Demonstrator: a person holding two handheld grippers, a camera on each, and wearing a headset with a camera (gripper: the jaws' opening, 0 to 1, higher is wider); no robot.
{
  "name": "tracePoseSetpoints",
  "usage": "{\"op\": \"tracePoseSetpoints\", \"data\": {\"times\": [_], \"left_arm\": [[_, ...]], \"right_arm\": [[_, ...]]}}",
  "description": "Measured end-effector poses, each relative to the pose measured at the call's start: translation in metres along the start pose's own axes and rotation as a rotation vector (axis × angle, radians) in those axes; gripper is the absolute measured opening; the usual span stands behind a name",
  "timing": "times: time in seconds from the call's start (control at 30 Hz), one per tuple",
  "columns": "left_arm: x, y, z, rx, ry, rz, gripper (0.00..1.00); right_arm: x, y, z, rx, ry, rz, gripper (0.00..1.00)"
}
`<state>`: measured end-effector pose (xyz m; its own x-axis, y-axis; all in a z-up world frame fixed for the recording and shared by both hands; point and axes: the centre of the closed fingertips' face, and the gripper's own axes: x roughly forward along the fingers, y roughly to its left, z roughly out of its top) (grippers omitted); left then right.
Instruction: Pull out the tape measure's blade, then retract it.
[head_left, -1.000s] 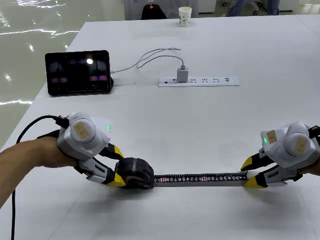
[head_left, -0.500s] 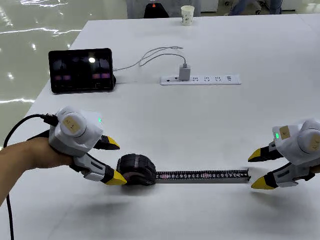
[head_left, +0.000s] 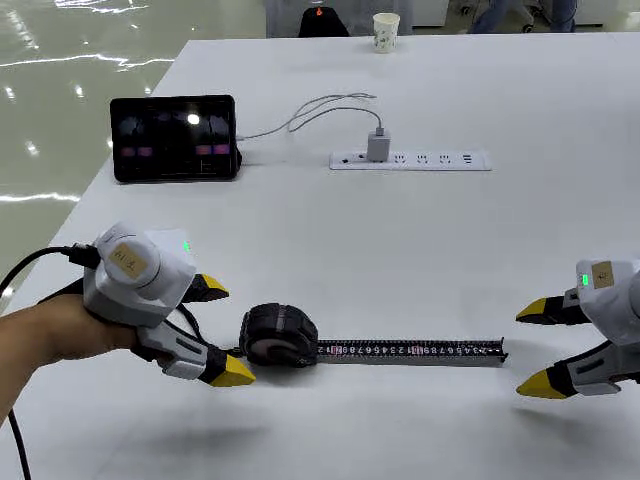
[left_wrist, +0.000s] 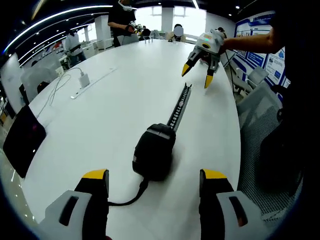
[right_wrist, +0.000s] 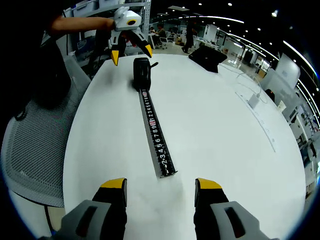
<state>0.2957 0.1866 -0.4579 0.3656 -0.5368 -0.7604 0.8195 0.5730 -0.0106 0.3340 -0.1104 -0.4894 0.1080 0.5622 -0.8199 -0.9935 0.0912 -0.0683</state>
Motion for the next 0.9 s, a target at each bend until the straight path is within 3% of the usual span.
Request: {"op": "tracePoseSetpoints", "data": {"times": [0.63,0.9], "left_arm": [[-0.005,-0.033,-0.013,-0.109,-0.053,0.052,0.76],[-0.006,-0.041,-0.017,-0.157,-0.087,0.084,0.77]], "right_arm": [[-0.009,0.021,0.0,0.114,-0.064,-0.071,0.62],[-0.014,0.03,0.002,0.167,-0.104,-0.107,0.66]]}}
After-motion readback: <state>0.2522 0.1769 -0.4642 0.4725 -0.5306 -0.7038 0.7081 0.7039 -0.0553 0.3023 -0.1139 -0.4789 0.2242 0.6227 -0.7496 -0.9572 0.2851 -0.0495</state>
